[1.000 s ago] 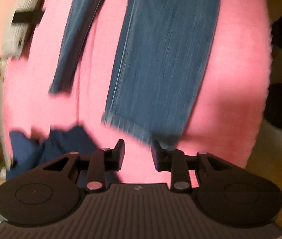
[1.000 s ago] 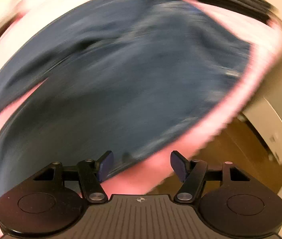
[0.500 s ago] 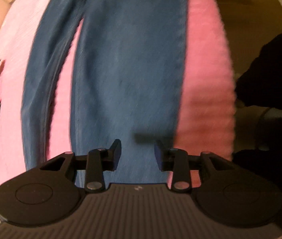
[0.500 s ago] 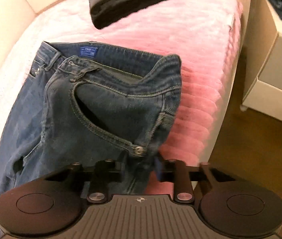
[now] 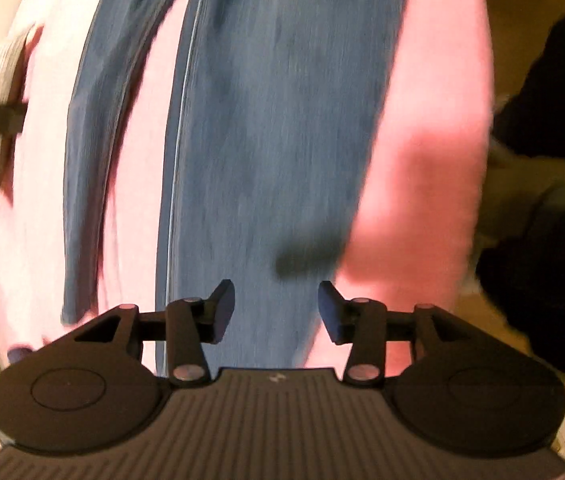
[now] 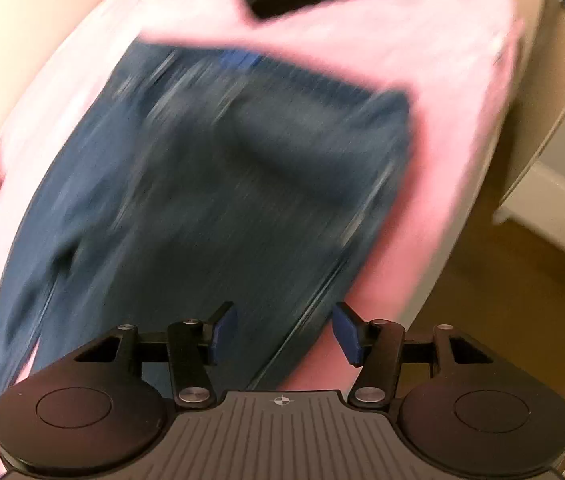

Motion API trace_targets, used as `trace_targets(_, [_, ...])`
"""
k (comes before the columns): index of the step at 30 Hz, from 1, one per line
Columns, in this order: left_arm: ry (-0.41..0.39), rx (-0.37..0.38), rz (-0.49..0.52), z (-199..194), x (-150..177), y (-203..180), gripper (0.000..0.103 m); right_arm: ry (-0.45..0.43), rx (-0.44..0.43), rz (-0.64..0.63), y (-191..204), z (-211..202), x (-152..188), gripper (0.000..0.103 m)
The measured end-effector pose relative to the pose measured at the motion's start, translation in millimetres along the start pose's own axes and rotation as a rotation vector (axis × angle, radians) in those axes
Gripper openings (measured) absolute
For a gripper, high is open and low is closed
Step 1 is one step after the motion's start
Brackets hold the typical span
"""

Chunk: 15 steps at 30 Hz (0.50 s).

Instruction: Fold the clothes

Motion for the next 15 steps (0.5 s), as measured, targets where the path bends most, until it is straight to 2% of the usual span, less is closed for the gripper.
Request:
trace_targets(2, [0.011,-0.028,0.022,10,27,-5,0.050,0.068,-0.038,-0.037,28,13,38,0.056])
trace_targets(4, [0.022,-0.059,0.044,20,49,-11,0.051,0.130,-0.075,-0.068,56,27,76,0.056])
trace_targets(7, [0.010,-0.074,0.055,36,76,-18,0.051,0.160,-0.098,-0.079,91,45,117,0.056])
trace_targets(9, [-0.005,-0.114,0.089,48,89,-20,0.051,0.134,-0.066,-0.098,106,51,130,0.060])
trace_targets(13, [-0.014,-0.172,0.075,70,102,-12,0.049,0.099,-0.006,-0.104,115,52,138,0.062])
trace_targets(14, [-0.019,-0.180,0.075,73,106,-12,0.048,0.097,0.000,-0.100,115,51,138,0.058])
trace_targets(15, [-0.035,-0.189,0.077,75,109,-12,0.048,0.094,0.009,-0.095,114,50,138,0.045])
Point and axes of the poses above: each gripper's, at about its wrist camera, not at the fingertips, and z roughly the way its jaws point, y to its left, x to its underside, the point moved 9 cm from there along z, roughly the way its jaws point, and after that the axes turned 6 degrees about y, right-handed, at the moved point
